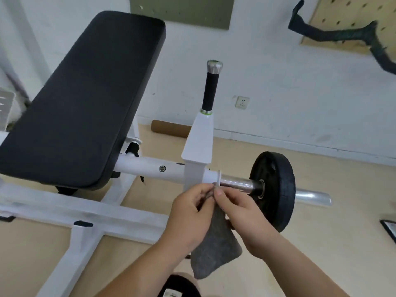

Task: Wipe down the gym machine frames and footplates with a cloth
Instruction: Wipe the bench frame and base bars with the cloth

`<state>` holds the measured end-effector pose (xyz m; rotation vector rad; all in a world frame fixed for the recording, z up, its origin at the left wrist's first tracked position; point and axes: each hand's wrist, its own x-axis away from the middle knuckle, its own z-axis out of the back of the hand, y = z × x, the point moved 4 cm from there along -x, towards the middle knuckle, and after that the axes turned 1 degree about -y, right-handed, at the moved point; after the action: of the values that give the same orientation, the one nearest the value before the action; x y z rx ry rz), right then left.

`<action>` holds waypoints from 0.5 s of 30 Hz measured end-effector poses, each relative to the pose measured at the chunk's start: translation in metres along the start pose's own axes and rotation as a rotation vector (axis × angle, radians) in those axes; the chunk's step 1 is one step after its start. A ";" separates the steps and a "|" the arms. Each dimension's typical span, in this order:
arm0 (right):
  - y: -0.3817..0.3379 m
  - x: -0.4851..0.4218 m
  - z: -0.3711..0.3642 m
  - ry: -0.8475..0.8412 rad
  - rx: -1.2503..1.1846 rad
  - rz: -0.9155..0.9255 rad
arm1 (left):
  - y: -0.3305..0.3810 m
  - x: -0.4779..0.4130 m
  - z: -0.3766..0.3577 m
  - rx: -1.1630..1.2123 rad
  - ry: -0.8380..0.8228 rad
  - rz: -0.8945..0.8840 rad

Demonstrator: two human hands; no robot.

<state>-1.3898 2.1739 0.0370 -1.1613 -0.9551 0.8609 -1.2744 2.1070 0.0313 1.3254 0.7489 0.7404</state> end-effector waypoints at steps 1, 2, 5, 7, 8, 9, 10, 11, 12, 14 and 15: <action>-0.002 0.000 0.005 0.062 0.010 0.025 | 0.008 -0.003 0.000 -0.021 -0.016 -0.010; -0.003 -0.001 0.011 0.138 0.010 0.042 | 0.018 -0.007 0.002 -0.068 -0.020 -0.036; -0.004 -0.013 0.039 0.389 0.058 0.067 | 0.060 -0.019 0.020 -0.373 0.121 -0.342; -0.011 -0.021 0.056 0.497 0.112 0.105 | 0.084 -0.036 0.032 -0.644 0.204 -0.599; -0.013 -0.025 0.061 0.530 0.134 0.122 | 0.089 -0.050 0.035 -0.781 0.195 -0.643; -0.015 -0.031 0.066 0.549 0.145 0.138 | 0.089 -0.065 0.036 -0.895 0.140 -0.613; -0.016 -0.036 0.068 0.562 0.153 0.155 | 0.085 -0.077 0.035 -0.973 0.055 -0.542; -0.016 -0.042 0.069 0.573 0.167 0.172 | 0.079 -0.086 0.031 -1.015 -0.040 -0.464; -0.017 -0.047 0.068 0.584 0.190 0.192 | 0.072 -0.092 0.027 -1.037 -0.119 -0.408; -0.014 -0.061 0.065 0.596 0.256 0.219 | 0.060 -0.094 0.020 -1.071 -0.169 -0.377; -0.010 -0.070 0.061 0.571 0.301 0.225 | 0.058 -0.093 0.019 -1.086 -0.141 -0.392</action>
<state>-1.4712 2.1289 0.0430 -1.1706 -0.2218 0.7555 -1.3141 2.0260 0.0953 0.2264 0.3538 0.5758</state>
